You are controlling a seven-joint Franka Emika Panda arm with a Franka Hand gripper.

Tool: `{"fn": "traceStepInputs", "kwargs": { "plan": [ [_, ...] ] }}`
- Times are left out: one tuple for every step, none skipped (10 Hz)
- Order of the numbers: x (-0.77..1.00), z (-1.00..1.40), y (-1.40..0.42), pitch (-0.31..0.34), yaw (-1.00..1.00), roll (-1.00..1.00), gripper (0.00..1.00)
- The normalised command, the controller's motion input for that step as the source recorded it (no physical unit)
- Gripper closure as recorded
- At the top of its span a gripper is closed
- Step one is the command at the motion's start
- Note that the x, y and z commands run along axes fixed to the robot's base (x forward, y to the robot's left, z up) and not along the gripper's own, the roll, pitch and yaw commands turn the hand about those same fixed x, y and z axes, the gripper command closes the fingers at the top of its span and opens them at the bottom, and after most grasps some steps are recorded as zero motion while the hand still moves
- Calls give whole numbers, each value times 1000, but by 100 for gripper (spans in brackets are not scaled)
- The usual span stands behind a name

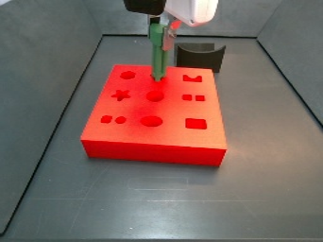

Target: Insert the 3 prong object.

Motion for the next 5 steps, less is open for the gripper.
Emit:
{"fn": "traceStepInputs", "kwargs": {
  "plan": [
    [51, -1000, -3, 0, -157, 0, 100],
    [0, -854, 0, 0, -191, -113, 100],
    [0, -137, 0, 0, 0, -46, 100],
    [43, 0, 0, 0, 0, 0, 100],
    [-157, -100, 0, 0, -174, 81, 100]
  ]
}}
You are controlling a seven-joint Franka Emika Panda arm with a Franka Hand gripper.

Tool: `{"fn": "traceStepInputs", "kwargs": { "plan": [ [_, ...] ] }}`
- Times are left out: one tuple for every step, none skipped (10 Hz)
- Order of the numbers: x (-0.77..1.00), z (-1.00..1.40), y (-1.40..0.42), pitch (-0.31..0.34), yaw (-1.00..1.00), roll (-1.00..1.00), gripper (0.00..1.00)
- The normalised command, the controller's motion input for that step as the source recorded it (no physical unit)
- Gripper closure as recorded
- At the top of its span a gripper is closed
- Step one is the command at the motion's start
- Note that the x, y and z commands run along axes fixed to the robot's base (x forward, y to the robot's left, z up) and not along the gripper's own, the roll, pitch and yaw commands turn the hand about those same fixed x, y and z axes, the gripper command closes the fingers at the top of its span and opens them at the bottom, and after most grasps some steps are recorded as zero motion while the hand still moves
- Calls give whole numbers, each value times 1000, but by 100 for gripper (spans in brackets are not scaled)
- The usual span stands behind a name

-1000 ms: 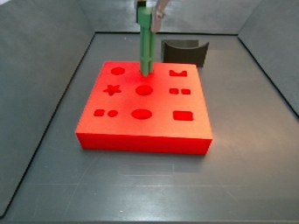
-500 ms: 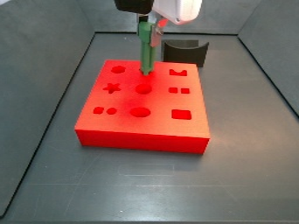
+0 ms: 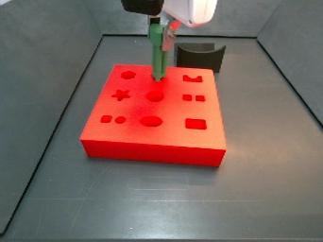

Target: Insert the 3 prong object.

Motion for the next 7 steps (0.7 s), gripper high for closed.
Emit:
{"fn": "traceStepInputs", "kwargs": {
  "plan": [
    [-23, -446, 60, 323, -74, -170, 100],
    [360, -49, 43, 467, 0, -317, 100],
    [106, -443, 0, 356, -11, -114, 100],
    [0, -203, 0, 461, -63, -216, 100],
    [389, -337, 43, 389, -17, -183, 100],
    [0, 0, 0, 0, 0, -9, 100],
    [0, 0, 0, 0, 0, 0, 100]
  ]
}}
